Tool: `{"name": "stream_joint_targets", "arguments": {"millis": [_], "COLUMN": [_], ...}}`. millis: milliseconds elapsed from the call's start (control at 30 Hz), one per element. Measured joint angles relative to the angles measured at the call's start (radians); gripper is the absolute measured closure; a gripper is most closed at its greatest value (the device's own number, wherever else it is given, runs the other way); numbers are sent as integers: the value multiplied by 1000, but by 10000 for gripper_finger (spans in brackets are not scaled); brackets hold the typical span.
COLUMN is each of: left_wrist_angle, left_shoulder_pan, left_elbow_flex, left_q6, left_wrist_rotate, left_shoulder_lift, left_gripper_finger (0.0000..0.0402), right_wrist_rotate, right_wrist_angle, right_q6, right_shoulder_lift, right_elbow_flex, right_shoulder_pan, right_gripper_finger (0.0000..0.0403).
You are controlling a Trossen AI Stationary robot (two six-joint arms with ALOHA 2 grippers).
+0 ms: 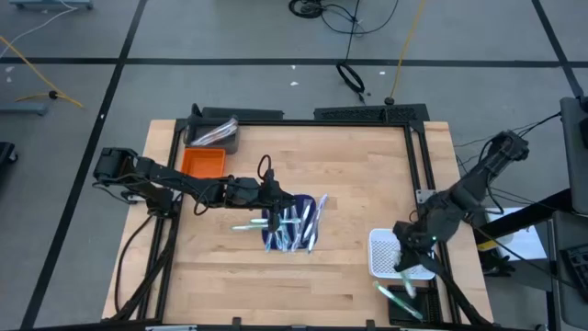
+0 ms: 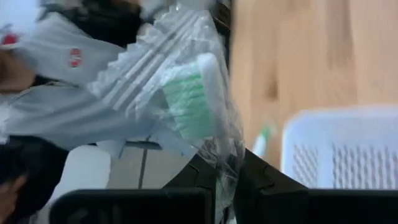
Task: Pick & Place Toothbrushes
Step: Put the green toothbrush into the black bin
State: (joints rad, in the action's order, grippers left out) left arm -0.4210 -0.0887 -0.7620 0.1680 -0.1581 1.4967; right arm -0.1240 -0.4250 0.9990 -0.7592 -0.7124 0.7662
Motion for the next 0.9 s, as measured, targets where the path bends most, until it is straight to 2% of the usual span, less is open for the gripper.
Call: {"name": "stream_joint_targets", "arguments": {"millis": [233,500,667,900], "left_wrist_angle": [-1,-2,-2,-2], "left_shoulder_pan": [0,3,3,3], "left_elbow_flex": [0,0,0,-1], "left_q6": [2,3,3,4], "left_wrist_rotate": [0,-1,-1,-1], "left_shoulder_lift": [0,0,1,1], "left_gripper_finger": [355,355,355,355], "right_wrist_rotate": [71,97,97,96], "right_wrist_angle": [-45,-75,-103,-103], "right_q6": [224,425,459,478], "right_shoulder_lift": [-54,-111,-146,-173], "right_elbow_flex": [0,0,0,0], "right_shoulder_pan": [145,243,268,271], "right_gripper_finger": [392,391,376,383]}}
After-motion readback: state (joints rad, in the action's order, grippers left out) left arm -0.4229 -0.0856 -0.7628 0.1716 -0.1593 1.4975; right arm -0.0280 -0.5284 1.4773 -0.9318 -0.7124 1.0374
